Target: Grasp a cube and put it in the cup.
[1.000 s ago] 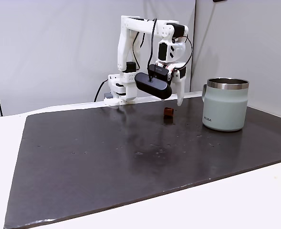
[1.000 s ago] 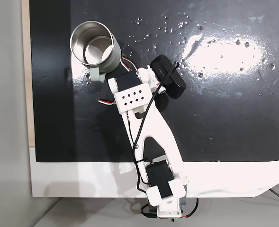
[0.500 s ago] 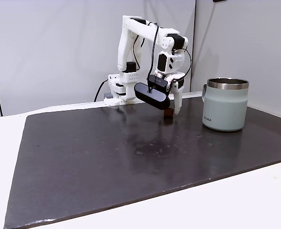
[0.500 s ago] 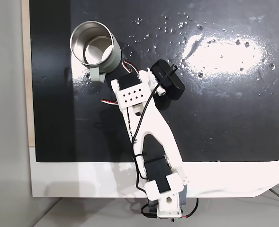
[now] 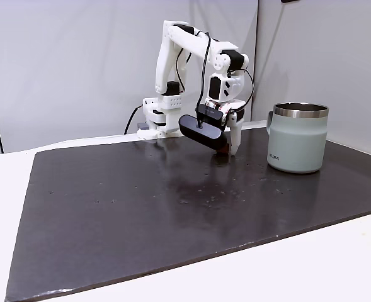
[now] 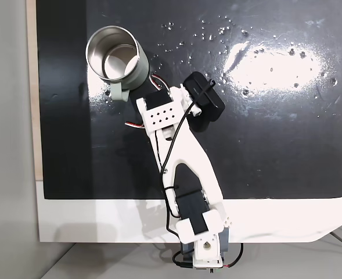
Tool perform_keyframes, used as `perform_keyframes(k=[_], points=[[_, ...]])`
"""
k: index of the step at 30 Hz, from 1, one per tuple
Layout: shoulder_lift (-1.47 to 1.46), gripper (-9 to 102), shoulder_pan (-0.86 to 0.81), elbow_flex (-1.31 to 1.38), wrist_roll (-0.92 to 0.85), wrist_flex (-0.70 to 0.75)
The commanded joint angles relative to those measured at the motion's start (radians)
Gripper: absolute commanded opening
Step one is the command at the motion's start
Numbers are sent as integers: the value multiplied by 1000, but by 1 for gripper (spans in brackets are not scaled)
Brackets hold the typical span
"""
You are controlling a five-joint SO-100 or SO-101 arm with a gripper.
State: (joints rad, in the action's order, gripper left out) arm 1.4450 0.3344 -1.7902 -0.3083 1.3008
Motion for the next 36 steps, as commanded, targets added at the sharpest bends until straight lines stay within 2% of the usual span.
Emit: perform_keyframes(k=[1, 8, 19, 25, 36], points=[[-2, 12, 5, -5, -9, -8], [-2, 1, 5, -6, -5, -11], [44, 0, 8, 0, -3, 26], [167, 1, -5, 67, -5, 135], [256, 1, -2, 416, 2, 411]])
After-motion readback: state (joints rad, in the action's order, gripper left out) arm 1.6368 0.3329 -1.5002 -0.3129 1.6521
